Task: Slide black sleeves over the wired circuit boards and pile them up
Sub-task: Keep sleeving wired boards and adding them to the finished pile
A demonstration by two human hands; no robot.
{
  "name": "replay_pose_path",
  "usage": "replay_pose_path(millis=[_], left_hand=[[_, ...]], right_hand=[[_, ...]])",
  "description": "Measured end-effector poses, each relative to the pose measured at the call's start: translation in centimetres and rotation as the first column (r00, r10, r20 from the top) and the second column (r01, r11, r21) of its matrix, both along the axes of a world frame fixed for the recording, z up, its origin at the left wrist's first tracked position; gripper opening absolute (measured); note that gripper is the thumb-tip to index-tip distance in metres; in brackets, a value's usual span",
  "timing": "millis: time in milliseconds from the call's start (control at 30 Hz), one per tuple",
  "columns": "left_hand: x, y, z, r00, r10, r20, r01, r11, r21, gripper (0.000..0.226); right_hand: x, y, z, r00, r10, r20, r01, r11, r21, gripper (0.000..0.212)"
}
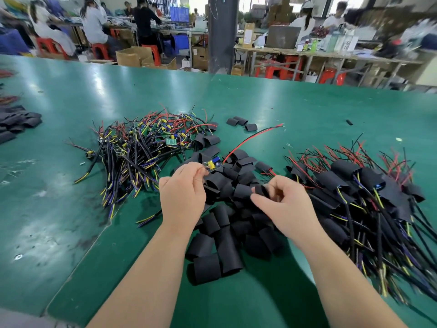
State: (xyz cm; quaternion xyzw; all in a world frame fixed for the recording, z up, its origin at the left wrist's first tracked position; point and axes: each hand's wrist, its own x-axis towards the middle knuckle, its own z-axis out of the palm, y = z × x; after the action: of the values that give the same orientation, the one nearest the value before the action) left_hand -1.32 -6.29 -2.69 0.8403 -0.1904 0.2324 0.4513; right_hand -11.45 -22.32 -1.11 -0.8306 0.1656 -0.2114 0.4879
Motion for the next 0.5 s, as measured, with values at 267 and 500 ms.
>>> replay_pose_path(millis=[267,500], left_hand=[[-0.2,0.3,-0.1,1.000,0.014,0.017,-0.014,1.000,0.003,0.021],[-0.6,0.5,0.0,0.999,-0.016,0.049,0.016,1.000,-0.002,0.021]], right_hand=[[1.4,1.6,-0.5,0.998,0.001,-0.056,-0.027,0.891,-0.454,0.020],[2.0,1.9,-1.3,0.989,-0.019,-0.148,-0.090,0.718,-0.690,0.032]])
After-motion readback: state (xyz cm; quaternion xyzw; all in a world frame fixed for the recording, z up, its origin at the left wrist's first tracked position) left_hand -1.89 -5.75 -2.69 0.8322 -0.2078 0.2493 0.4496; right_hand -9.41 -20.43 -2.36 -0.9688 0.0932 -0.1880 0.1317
